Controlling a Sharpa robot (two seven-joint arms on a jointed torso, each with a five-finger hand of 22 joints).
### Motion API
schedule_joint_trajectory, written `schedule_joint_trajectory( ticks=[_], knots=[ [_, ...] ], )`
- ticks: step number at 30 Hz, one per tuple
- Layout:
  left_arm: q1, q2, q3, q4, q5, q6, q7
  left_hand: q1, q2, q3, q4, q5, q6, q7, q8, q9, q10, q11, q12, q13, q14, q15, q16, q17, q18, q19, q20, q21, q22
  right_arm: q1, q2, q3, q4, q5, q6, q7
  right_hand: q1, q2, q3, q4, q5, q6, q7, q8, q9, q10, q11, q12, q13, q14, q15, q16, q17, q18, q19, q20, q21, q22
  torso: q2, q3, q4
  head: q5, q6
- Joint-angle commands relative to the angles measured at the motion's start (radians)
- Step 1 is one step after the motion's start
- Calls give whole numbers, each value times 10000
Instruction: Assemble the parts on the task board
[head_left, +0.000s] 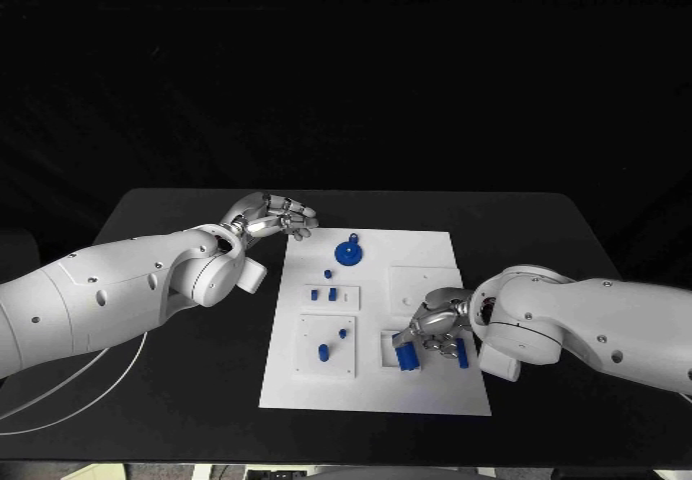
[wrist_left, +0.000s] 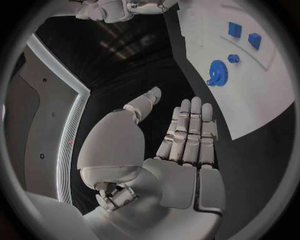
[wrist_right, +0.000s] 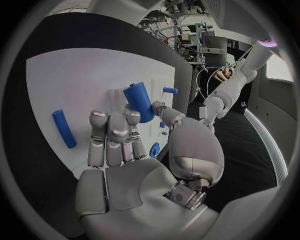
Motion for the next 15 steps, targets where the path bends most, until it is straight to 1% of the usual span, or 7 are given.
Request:
schedule_joint_trajectory(
  ticks=[1,7,15],
  knots=[
    [-1,9,8,20,57,146,44,-50,28,-15,50,-31,-64,13,58,-15,-64,-7,-12,-18,-16,65,-48,18,201,-27,57,-52,14,-73,41,-35,-69,-30,119,-101,-92,23,-13,-47,24,776,159,-51,-19,74,-15,-40,11,-23,-74,43,-16,442,66,33,8,15,-3,12,-9,31,-4],
    [-1,7,8,21,57,142,46,-56,23,-20,59,-32,-66,14,60,-15,-66,-6,-12,-18,-17,66,-53,23,200,-28,58,-56,17,-90,75,-35,-112,-141,51,-74,-153,23,-41,-54,12,782,159,-56,-29,74,-15,-47,17,-26,-74,45,-22,442,63,35,4,19,-7,17,-20,41,5],
    [-1,-8,8,33,57,150,44,-59,23,-22,66,-31,-67,14,61,-15,-67,-6,-12,-19,-17,67,-56,27,200,-28,59,-58,20,-97,139,-35,-123,-209,-87,-52,-349,-62,-108,19,-20,807,154,-66,-55,86,-20,-62,36,-29,-78,54,-36,442,73,37,-6,26,1,11,-14,39,13]
  ],
)
